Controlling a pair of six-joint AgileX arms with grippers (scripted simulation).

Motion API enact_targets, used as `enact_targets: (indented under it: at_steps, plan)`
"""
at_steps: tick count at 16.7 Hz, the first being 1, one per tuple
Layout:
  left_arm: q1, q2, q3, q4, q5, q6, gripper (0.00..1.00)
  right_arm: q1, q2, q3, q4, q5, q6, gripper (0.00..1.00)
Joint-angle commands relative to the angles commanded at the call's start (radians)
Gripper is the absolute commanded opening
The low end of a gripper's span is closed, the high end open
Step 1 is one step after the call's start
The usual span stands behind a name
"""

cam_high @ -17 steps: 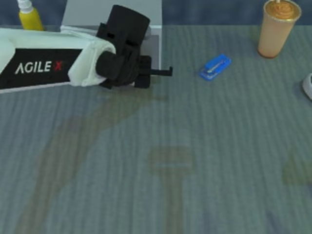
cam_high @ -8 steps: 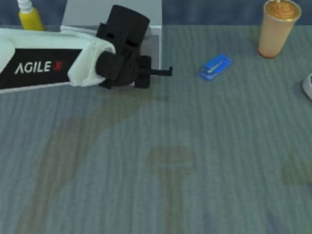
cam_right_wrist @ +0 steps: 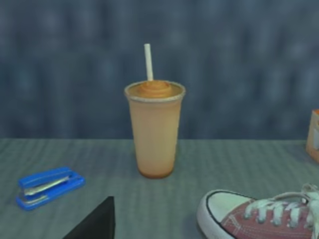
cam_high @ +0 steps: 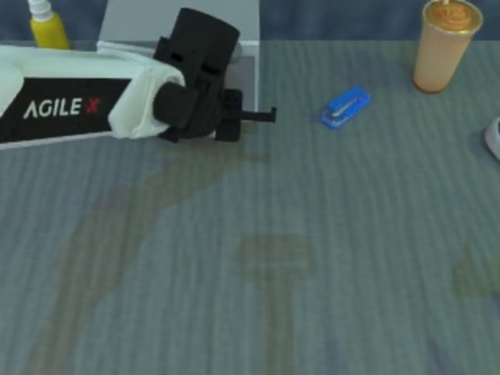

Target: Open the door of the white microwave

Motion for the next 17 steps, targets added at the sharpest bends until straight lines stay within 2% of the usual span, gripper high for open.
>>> enact_targets:
  at_steps: [17]
  plan:
    - [0.011, -0.031, -0.047, 0.025, 0.038, 0.047, 0.00, 0.000, 0.000, 0.000, 0.000, 0.000, 0.000, 1.00]
